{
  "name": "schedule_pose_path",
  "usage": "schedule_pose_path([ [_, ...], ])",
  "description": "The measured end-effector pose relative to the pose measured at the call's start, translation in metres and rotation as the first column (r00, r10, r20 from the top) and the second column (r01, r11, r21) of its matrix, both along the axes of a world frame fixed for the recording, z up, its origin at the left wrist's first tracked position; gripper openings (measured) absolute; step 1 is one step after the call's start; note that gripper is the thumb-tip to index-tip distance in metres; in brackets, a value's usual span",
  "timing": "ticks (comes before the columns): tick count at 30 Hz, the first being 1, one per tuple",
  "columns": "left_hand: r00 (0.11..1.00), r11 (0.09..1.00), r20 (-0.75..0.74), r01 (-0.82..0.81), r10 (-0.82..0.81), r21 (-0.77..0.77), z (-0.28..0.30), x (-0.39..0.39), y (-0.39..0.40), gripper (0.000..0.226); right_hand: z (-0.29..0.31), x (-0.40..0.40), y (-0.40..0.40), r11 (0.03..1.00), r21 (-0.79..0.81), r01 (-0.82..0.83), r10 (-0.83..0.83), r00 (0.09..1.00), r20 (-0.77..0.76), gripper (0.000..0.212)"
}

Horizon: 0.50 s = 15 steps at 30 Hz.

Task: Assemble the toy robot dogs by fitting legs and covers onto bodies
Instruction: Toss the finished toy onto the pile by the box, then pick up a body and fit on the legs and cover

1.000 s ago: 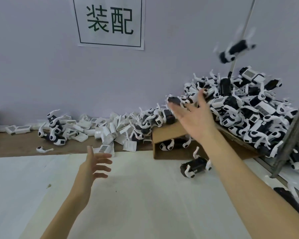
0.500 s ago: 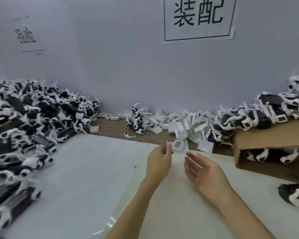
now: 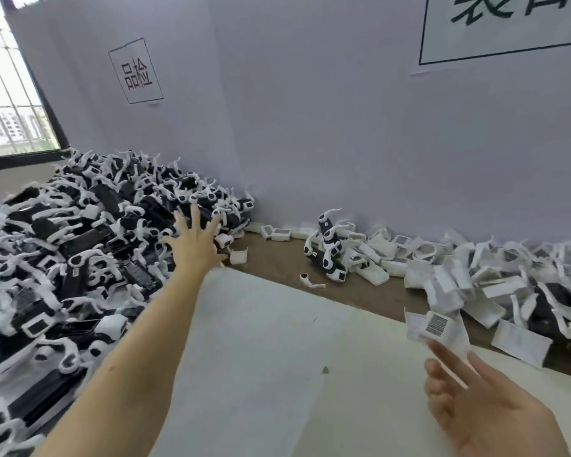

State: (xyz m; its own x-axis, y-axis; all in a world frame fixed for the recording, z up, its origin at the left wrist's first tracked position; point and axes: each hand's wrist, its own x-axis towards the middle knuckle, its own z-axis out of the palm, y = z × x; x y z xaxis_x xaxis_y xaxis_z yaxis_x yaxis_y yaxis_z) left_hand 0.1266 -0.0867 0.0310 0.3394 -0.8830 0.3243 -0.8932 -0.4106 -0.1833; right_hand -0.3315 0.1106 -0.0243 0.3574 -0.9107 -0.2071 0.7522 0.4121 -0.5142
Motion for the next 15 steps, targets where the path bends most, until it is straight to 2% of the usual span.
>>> schedule_pose_path([
  [2, 0.998, 0.998, -0.028, 0.051, -0.050, 0.023, 0.005, 0.010, -0.020, 0.109, 0.000, 0.002, -0.002, 0.998, 0.000, -0.061, 0.061, 0.998, -0.020, 0.093],
  [6, 0.983, 0.989, -0.145, 0.123, -0.111, 0.077, -0.004, 0.010, -0.059, 0.101, -0.002, 0.007, -0.004, 0.999, -0.025, -0.048, 0.046, 0.995, -0.087, 0.085],
  [9, 0.985, 0.991, -0.107, 0.133, -0.134, -0.018, -0.019, 0.002, -0.080, 0.080, -0.006, 0.007, -0.005, 0.999, -0.034, 0.010, -0.013, 0.995, -0.098, 0.069],
  [12, 0.986, 0.987, -0.081, 0.138, -0.145, -0.079, -0.025, 0.002, -0.083, 0.069, -0.010, 0.007, -0.003, 0.998, -0.060, -0.011, 0.003, 0.992, -0.129, 0.086],
  [15, 0.981, 0.982, -0.073, 0.173, -0.179, -0.079, -0.020, 0.004, -0.074, 0.055, -0.012, 0.007, -0.001, 0.997, -0.062, -0.042, 0.032, 0.988, -0.149, 0.086],
])
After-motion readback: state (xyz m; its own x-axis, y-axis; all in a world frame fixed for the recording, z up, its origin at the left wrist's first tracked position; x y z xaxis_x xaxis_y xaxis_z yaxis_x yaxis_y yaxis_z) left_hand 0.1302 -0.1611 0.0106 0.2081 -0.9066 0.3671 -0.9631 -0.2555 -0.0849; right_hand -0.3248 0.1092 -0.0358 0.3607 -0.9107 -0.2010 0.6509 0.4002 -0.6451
